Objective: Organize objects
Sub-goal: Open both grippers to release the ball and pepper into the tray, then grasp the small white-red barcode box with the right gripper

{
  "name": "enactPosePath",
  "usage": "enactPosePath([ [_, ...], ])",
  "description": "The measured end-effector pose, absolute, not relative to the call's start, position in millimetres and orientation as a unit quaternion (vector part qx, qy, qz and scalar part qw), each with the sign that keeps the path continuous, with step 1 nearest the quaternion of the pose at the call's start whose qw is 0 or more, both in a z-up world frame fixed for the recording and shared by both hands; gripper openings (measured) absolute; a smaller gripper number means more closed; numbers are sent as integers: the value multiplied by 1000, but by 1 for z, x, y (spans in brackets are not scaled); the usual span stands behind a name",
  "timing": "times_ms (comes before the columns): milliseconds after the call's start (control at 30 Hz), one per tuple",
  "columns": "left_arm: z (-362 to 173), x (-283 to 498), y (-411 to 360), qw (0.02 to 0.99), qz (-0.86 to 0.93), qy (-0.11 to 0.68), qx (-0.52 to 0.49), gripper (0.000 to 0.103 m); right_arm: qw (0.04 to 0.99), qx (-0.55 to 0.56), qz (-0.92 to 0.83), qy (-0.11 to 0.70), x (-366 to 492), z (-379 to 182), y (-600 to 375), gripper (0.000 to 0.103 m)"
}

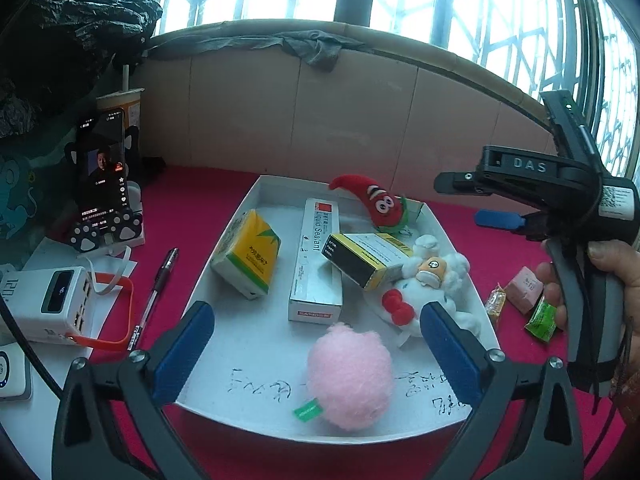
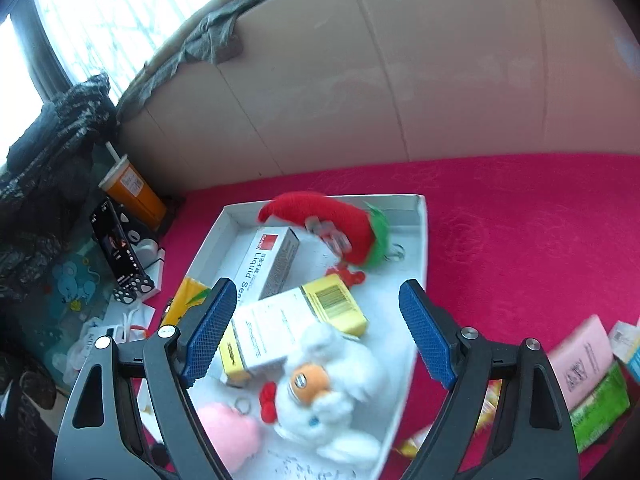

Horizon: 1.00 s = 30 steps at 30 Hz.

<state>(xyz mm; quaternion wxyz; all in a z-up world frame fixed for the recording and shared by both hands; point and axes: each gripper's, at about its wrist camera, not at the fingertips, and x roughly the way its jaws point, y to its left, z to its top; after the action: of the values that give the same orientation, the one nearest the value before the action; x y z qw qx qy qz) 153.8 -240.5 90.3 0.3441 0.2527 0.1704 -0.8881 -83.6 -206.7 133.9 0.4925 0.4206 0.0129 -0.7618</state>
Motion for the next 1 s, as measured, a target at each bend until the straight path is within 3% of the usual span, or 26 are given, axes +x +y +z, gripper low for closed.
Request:
enactPosePath([
  [300, 100, 145, -220, 317, -903, 152, 248, 103, 462, 386, -798, -25, -103, 149, -102, 85],
  [600, 101, 115, -188, 253, -920, 131, 269, 103, 364, 390, -842, -76, -141, 129, 35, 85],
  [867, 100, 78, -138, 164, -936, 89, 300, 103, 327, 431, -839, -64, -141, 84, 86, 86],
  [1000, 98, 51, -118, 112, -935, 80, 326, 103, 354, 427, -832, -4, -127, 72, 80, 86],
])
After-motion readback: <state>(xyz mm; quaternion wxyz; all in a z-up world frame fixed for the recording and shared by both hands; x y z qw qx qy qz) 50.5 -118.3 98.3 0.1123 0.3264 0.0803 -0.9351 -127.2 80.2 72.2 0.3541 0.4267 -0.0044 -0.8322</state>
